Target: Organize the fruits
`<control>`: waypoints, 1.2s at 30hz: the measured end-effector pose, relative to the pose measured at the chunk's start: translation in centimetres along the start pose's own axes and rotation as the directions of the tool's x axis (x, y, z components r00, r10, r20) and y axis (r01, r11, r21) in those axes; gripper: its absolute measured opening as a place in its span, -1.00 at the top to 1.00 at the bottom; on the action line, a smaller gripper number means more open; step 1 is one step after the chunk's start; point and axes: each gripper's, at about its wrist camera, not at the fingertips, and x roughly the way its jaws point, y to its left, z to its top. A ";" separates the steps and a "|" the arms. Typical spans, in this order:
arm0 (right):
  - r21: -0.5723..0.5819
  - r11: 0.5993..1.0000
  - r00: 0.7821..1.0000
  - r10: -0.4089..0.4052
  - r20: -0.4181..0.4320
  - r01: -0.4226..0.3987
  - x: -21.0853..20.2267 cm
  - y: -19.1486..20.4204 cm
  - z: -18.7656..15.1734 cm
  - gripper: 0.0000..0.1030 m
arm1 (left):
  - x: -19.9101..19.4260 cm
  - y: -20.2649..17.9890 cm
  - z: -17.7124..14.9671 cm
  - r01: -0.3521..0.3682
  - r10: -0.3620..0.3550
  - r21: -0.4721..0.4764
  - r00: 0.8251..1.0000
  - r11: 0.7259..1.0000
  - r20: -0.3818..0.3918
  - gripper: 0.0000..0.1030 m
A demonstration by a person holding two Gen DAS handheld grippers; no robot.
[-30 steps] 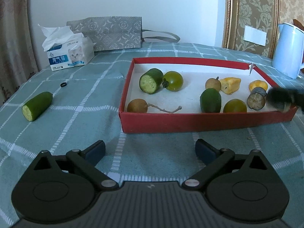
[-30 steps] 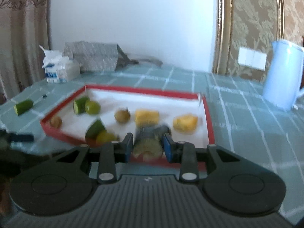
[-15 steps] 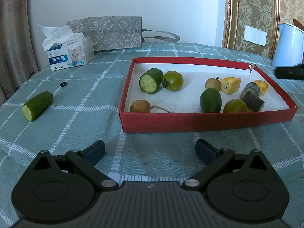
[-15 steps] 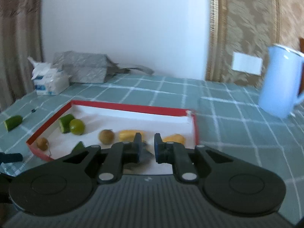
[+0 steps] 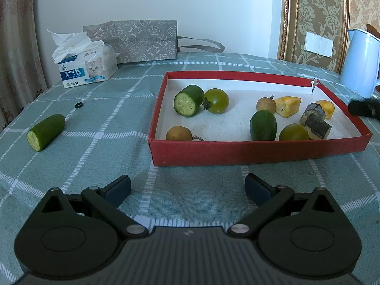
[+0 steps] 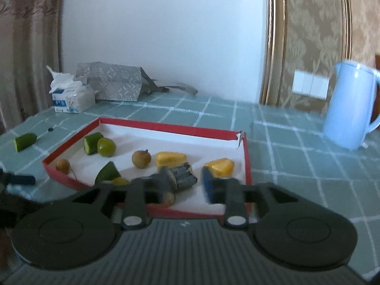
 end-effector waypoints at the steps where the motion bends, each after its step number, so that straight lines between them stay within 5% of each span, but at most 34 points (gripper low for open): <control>1: -0.028 1.000 1.000 -0.007 0.002 0.007 -0.4 0.5 -0.5 -0.20 | 0.0 0.0 0.0 0.000 0.000 0.000 1.000 1.000 0.000 -0.99; 7: -0.096 0.995 0.999 -0.036 -0.034 0.033 -1.2 1.7 -2.6 -0.21 | 0.0 0.0 0.0 0.000 0.000 0.000 1.000 1.000 0.000 -0.99; 15: 0.021 1.000 0.988 -0.012 -0.151 0.015 0.2 1.0 -4.1 -0.38 | 0.0 0.0 0.0 0.000 0.000 0.000 1.000 1.000 -0.001 -0.99; 18: 0.027 1.000 0.990 -0.012 -0.142 0.016 0.0 1.3 -4.2 -0.70 | 0.0 0.0 0.0 0.000 0.000 0.000 1.000 1.000 -0.001 -1.00; 26: 0.052 0.997 0.994 -0.044 -0.105 0.049 -0.9 2.9 -4.1 -1.00 | -2.4 0.0 -0.9 0.029 -0.027 -0.029 0.997 0.999 0.076 -1.00; 30: 0.066 0.996 0.994 -0.056 -0.095 0.062 -1.3 3.1 -4.0 -1.00 | -4.1 -0.1 -1.4 0.086 -0.076 -0.091 0.991 0.992 0.108 -1.00; 36: 0.136 0.987 0.994 -0.078 -0.075 0.088 -2.0 2.3 -4.0 -1.00 | -6.3 -1.1 -1.0 0.028 -0.016 -0.068 0.986 0.997 0.164 -1.00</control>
